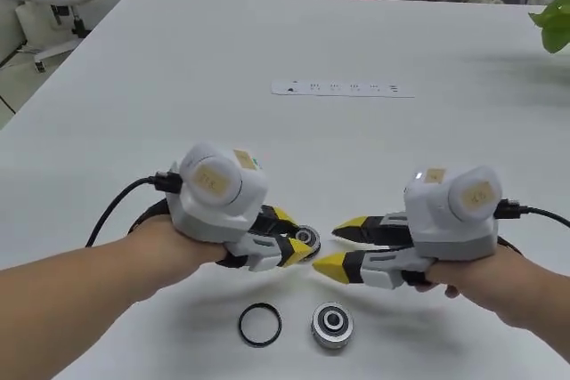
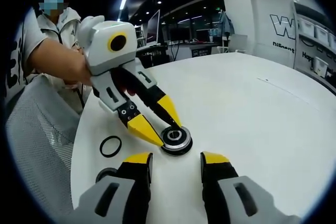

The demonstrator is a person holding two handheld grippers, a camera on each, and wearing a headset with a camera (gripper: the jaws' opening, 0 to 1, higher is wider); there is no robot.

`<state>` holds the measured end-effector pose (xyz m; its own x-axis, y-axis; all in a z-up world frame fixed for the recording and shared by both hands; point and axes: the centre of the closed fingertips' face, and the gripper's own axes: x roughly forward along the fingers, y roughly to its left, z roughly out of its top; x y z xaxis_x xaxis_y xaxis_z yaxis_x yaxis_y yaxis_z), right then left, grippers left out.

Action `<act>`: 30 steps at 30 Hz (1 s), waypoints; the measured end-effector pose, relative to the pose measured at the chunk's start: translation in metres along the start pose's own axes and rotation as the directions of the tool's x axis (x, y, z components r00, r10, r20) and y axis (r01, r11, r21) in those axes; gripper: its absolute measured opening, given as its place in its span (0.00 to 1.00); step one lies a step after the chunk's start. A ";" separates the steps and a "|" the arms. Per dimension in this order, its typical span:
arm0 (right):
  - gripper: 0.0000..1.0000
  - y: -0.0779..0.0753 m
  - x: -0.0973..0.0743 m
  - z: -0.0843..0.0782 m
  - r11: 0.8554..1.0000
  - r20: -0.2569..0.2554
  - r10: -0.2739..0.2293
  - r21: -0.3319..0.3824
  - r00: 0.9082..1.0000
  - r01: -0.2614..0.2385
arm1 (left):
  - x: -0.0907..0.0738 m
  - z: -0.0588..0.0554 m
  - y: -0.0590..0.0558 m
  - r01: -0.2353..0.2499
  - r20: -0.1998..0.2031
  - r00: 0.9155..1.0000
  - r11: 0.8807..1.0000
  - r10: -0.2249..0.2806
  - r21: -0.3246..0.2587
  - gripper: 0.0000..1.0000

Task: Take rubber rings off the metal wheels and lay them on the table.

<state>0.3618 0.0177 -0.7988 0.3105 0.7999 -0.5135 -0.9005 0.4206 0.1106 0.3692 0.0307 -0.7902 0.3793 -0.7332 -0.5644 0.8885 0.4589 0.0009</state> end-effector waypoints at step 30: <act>0.31 0.002 0.017 0.006 1.000 0.014 0.001 -0.003 1.000 -0.001 | 0.001 0.000 0.004 -0.039 0.015 0.999 0.999 0.039 -0.028 0.14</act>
<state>0.3672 0.0349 -0.8026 0.3142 0.8061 -0.5015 -0.9017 0.4187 0.1081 0.3734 0.0313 -0.7906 0.4175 -0.7220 -0.5518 0.8655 0.5009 -0.0005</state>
